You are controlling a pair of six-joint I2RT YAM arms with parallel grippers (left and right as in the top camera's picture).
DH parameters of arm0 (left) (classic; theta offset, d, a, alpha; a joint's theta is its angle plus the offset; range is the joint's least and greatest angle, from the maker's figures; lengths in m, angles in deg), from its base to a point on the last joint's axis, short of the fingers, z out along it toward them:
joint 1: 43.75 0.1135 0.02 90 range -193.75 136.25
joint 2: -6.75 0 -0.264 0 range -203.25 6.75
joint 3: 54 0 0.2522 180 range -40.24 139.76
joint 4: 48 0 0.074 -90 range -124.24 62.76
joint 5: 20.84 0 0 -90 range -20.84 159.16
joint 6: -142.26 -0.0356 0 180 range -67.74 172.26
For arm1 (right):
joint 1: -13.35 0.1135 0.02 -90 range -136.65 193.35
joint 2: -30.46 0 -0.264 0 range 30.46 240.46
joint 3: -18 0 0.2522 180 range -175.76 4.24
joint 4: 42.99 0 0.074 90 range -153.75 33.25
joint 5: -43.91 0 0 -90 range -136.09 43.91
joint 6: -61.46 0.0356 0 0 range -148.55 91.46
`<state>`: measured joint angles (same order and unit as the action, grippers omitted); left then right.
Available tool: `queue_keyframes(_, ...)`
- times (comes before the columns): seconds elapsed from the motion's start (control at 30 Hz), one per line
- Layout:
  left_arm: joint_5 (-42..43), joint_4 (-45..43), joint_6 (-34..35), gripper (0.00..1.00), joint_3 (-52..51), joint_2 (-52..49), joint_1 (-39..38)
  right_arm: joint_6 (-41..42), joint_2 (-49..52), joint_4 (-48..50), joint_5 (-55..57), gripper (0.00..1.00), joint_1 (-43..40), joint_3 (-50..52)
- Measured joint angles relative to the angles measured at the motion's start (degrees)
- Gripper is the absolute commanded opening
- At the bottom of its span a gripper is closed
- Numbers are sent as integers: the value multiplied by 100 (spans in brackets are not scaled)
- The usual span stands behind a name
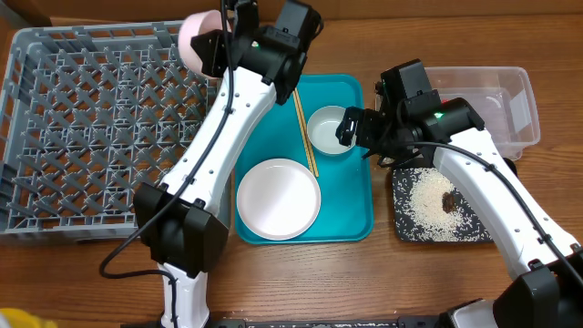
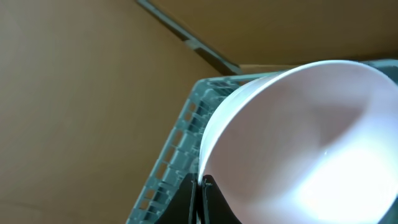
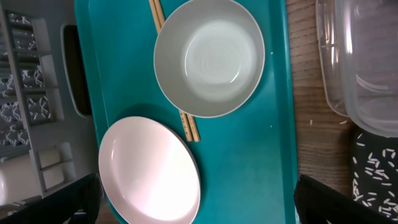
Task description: Sort waste into correct bins and load items into the dishwasher
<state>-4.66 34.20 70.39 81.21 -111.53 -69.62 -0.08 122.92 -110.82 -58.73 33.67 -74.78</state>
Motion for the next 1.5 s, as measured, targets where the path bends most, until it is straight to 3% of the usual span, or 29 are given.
queue_keyframes(0.37,-922,-127,-4,4,0,-389,417,4,0,2,2,100,-2,0)
queue_keyframes(1.13,-1174,-339,-4,4,-2,-1613,629,4,0,2,0,100,0,0)
queue_keyframes(1.5,-1172,-444,-4,4,0,-1620,835,2,0,0,4,100,0,-2)
